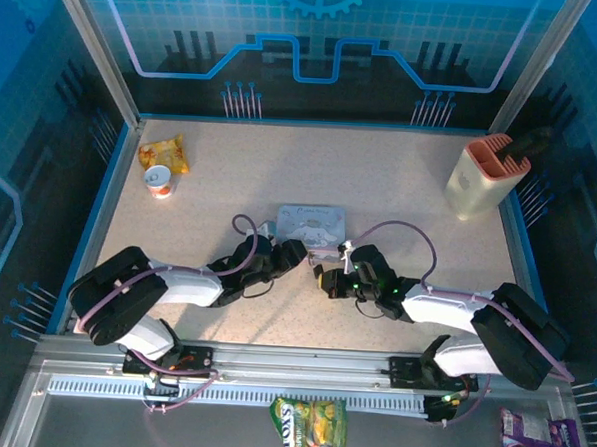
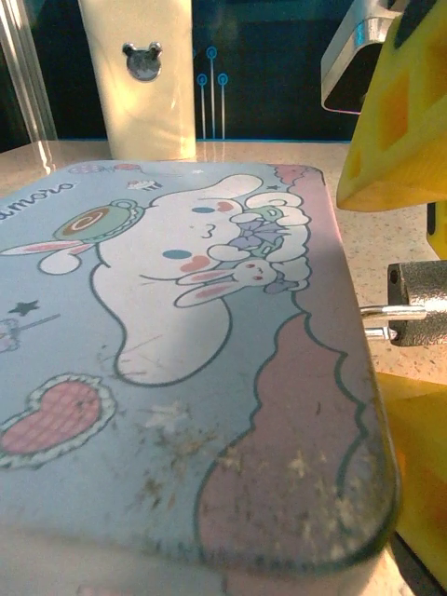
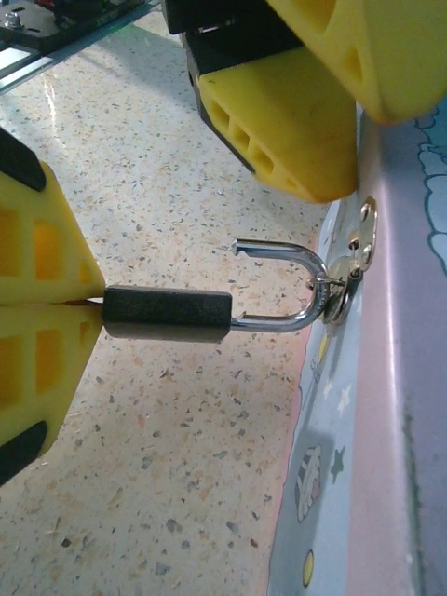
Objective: Unlock the padlock with the key
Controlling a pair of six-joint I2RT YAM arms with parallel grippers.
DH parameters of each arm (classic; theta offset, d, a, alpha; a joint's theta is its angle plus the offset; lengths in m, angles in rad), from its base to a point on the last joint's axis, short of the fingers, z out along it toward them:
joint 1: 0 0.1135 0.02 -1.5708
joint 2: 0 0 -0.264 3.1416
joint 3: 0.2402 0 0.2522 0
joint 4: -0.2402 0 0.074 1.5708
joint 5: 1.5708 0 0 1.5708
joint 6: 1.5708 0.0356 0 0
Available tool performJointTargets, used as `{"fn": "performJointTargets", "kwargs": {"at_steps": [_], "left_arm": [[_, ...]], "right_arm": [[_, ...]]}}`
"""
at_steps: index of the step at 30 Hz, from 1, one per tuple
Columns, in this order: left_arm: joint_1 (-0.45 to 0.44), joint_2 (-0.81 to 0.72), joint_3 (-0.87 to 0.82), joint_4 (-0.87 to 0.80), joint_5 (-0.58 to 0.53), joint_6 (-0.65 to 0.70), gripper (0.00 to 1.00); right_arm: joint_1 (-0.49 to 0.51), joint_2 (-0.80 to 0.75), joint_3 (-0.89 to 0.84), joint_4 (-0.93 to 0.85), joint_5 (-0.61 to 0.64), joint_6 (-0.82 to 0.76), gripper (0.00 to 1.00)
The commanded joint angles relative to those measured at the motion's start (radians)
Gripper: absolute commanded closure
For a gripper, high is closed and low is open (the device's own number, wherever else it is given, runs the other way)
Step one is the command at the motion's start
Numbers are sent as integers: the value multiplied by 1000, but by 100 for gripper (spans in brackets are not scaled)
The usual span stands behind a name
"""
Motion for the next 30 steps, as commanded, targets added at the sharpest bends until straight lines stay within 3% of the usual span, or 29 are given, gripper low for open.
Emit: {"fn": "performJointTargets", "kwargs": {"at_steps": [1,16,24,30], "left_arm": [[6,-39,8,-71,-35,53,50],[12,-176,11,-216,-76,149,48],[76,-353,65,-501,-125,327,42],[156,-374,123,-657,-63,425,35]], "right_arm": [[-26,12,-5,-8,-41,19,89],[-103,-39,7,-45,-84,-60,67],[-130,12,58,-23,-100,-145,57],[-167,98,110,13,-111,-200,49]]}}
